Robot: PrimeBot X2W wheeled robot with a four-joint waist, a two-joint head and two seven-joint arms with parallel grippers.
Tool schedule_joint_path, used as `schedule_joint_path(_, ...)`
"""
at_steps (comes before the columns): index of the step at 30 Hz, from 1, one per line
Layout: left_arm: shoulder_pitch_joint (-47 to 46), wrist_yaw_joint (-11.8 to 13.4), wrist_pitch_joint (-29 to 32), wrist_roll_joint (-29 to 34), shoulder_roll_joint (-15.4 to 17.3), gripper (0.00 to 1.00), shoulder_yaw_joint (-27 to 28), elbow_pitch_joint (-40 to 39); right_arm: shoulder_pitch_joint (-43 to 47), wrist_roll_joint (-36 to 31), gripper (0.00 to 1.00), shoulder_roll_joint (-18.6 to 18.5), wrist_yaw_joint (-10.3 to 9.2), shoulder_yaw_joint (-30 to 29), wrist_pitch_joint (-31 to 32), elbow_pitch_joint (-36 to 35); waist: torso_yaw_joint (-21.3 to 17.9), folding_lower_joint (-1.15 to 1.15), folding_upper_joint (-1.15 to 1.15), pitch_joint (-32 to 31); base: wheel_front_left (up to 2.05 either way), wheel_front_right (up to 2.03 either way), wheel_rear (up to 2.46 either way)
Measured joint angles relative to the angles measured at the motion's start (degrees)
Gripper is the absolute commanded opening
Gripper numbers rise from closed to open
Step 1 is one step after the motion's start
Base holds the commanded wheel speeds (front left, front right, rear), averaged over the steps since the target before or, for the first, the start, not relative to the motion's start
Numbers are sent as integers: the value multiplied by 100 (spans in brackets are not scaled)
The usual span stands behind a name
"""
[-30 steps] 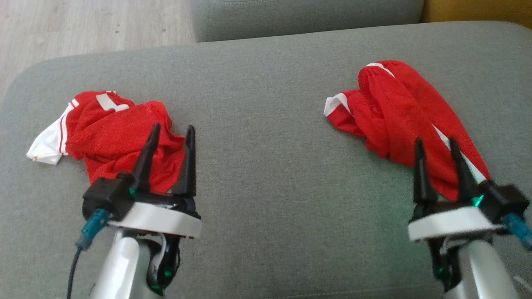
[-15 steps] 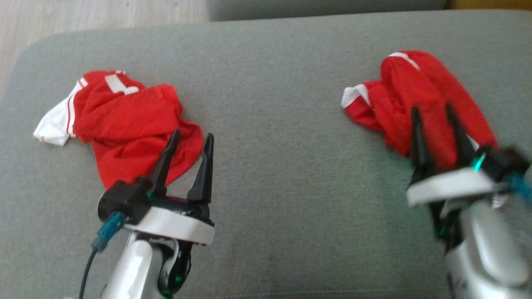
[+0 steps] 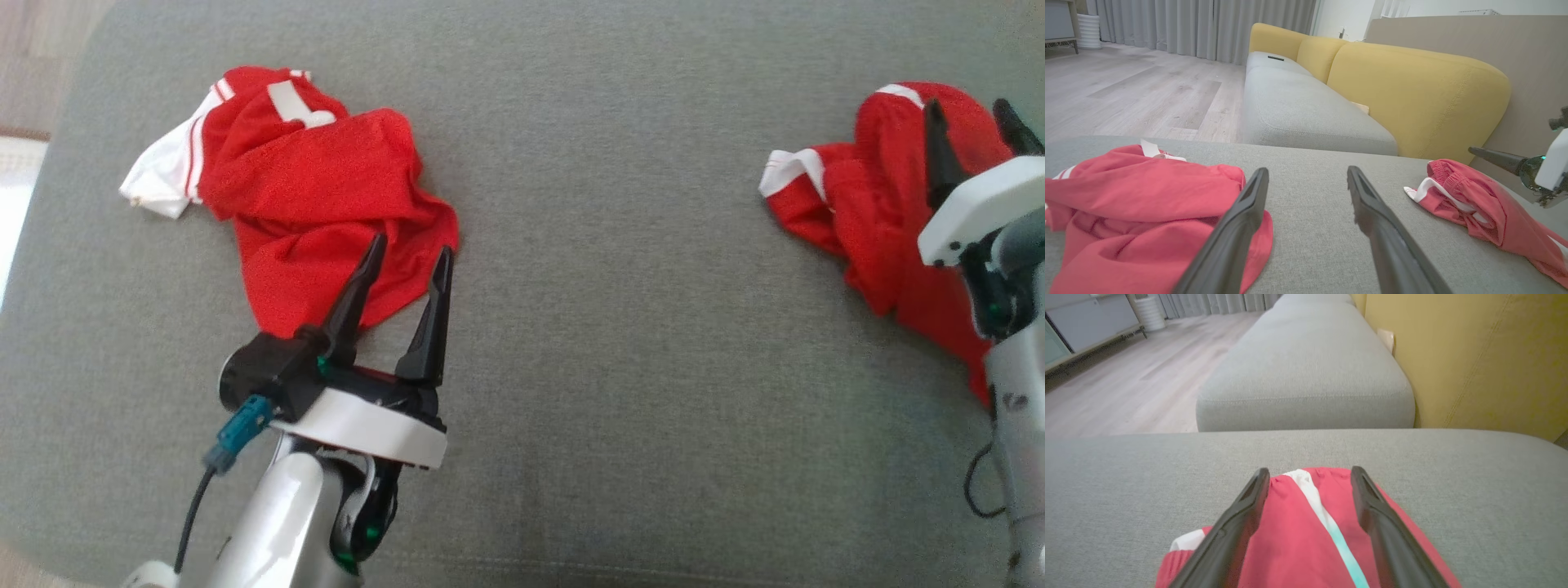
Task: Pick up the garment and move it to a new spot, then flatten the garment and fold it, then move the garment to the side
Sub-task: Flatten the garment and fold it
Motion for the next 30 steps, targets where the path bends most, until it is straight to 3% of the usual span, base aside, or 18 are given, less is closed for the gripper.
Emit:
schedule_joint_path(12, -158, 49, 0, -98, 0, 100, -180, -3, -729, 57, 100, -177, 0, 73, 882, 1444, 275, 0, 0, 275, 0, 0, 0)
schedule_joint_path(13, -159, 49, 0, -99, 0, 100, -181, -3, -771, 109, 45, -179, 0, 94, 923, 1524, 276, 0, 0, 287, 0, 0, 0)
schedule_joint_path(14, -160, 51, 0, -99, 0, 100, -181, -3, -806, 160, 0, -191, 0, 127, 920, 1572, 275, 0, 0, 297, 0, 0, 0)
schedule_joint_path(18, -192, 79, 0, -99, 0, 100, -178, -2, -910, 345, 0, -224, 0, 146, 733, 1616, 254, 0, 0, 311, 0, 0, 0)
schedule_joint_path(23, -277, 100, 0, -98, -1, 100, -154, 3, -1023, 632, 0, -263, 0, 337, -23, 1483, 169, 0, 0, 258, 0, 0, 0)
schedule_joint_path(30, -273, 99, 0, -98, -1, 100, -123, 13, -1028, 1147, 0, -298, 0, 1072, -927, 803, 34, 0, 0, 44, 0, 0, 0)
